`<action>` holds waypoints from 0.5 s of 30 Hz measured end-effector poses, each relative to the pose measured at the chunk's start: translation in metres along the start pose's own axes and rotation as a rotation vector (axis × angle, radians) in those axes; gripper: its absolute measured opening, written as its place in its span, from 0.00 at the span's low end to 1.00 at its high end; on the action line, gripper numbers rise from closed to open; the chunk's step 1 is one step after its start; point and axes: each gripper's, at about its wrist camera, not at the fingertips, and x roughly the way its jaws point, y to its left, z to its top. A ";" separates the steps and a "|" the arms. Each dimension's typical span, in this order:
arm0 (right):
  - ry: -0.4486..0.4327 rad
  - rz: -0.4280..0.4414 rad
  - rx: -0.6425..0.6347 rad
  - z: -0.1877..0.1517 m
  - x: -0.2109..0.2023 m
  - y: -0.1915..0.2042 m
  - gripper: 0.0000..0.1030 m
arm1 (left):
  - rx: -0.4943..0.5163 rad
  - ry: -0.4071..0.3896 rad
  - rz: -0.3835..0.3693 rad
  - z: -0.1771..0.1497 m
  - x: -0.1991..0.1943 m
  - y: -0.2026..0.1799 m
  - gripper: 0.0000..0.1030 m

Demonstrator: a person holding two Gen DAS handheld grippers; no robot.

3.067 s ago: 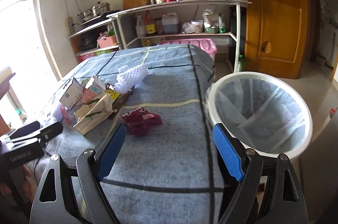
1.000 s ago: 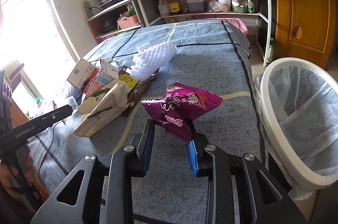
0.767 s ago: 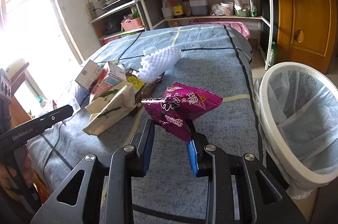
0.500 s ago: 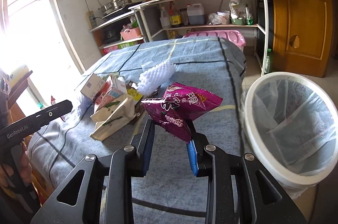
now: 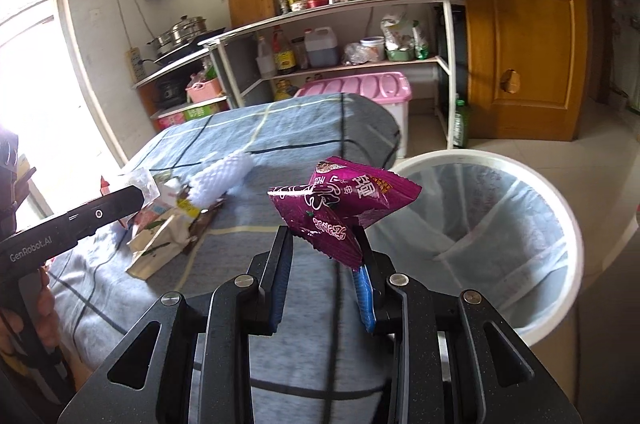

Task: Collect trash
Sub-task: 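Carry the snack bag and red cup to the white bin and release both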

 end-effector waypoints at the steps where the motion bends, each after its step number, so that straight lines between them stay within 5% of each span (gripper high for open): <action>1: -0.003 -0.012 0.008 0.001 -0.002 -0.007 0.29 | 0.008 0.003 -0.012 0.002 0.005 -0.006 0.43; 15: 0.070 -0.149 0.077 -0.005 0.004 -0.093 0.29 | 0.103 0.121 -0.174 0.009 0.082 -0.092 0.43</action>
